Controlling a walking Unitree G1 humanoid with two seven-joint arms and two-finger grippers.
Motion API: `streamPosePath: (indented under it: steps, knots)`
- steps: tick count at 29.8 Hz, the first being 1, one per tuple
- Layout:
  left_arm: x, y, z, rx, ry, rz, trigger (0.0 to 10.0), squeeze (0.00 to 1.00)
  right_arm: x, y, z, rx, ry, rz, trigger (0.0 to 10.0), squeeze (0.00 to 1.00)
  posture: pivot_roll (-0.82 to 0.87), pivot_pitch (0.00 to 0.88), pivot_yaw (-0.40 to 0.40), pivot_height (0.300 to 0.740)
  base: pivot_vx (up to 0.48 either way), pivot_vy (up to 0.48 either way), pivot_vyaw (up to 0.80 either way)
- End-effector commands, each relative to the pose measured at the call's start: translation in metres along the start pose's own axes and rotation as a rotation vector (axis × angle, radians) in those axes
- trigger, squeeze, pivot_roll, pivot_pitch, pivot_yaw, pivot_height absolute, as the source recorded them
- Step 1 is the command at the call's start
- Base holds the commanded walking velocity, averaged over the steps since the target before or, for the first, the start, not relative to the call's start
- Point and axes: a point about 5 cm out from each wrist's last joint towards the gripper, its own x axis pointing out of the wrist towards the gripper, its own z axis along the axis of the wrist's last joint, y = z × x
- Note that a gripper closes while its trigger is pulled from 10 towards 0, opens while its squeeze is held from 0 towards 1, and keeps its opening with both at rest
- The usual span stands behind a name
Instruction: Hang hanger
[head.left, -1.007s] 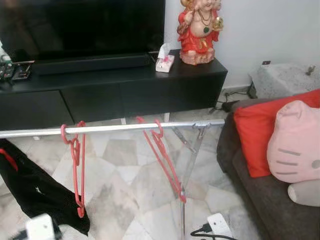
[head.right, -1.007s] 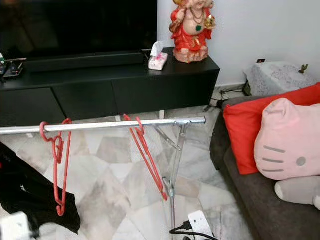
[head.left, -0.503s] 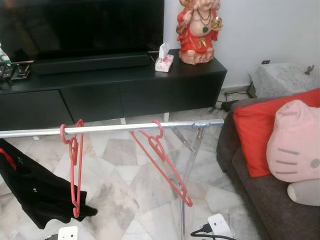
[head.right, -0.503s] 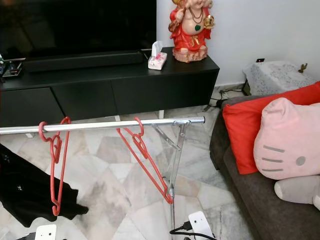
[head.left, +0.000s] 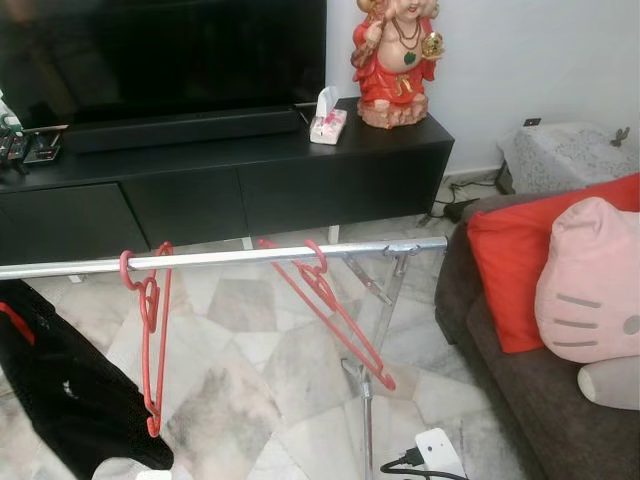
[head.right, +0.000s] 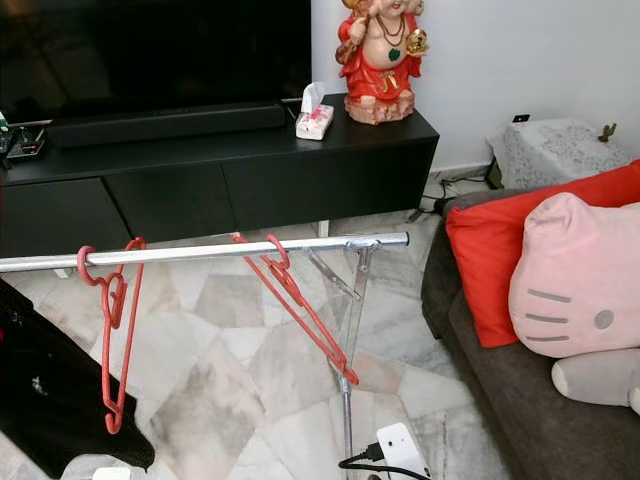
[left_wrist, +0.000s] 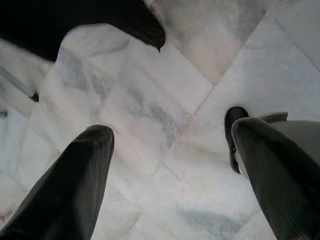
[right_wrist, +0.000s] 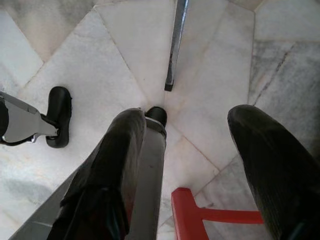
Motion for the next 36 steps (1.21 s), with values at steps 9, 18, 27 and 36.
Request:
streamPosePath:
  steps: [9, 18, 27, 36]
  knots:
    - [-0.002, 0.000, -0.011, -0.010, 0.049, -0.015, 10.0, 0.00, 0.000, 0.003, -0.004, 0.033, 0.003, -0.004, 10.0, 0.00, -0.09, 0.000, 0.032, 0.740, 0.000, 0.000, 0.00]
    - [-0.004, -0.001, -0.019, -0.008, 0.072, -0.022, 10.0, 0.00, 0.000, 0.003, -0.005, 0.025, 0.006, -0.004, 10.0, 0.00, -0.09, 0.000, 0.033, 0.740, 0.000, 0.000, 0.00]
    - [-0.005, 0.002, -0.025, 0.001, 0.095, -0.030, 10.0, 0.00, 0.000, 0.004, -0.005, 0.016, 0.009, 0.000, 10.0, 0.00, -0.09, 0.000, 0.038, 0.740, 0.000, 0.084, 0.00]
    - [-0.005, 0.001, -0.023, -0.013, 0.084, -0.022, 10.0, 0.00, 0.000, 0.004, -0.003, 0.005, 0.006, 0.000, 10.0, 0.00, -0.09, 0.000, 0.042, 0.740, 0.000, 0.258, 0.00]
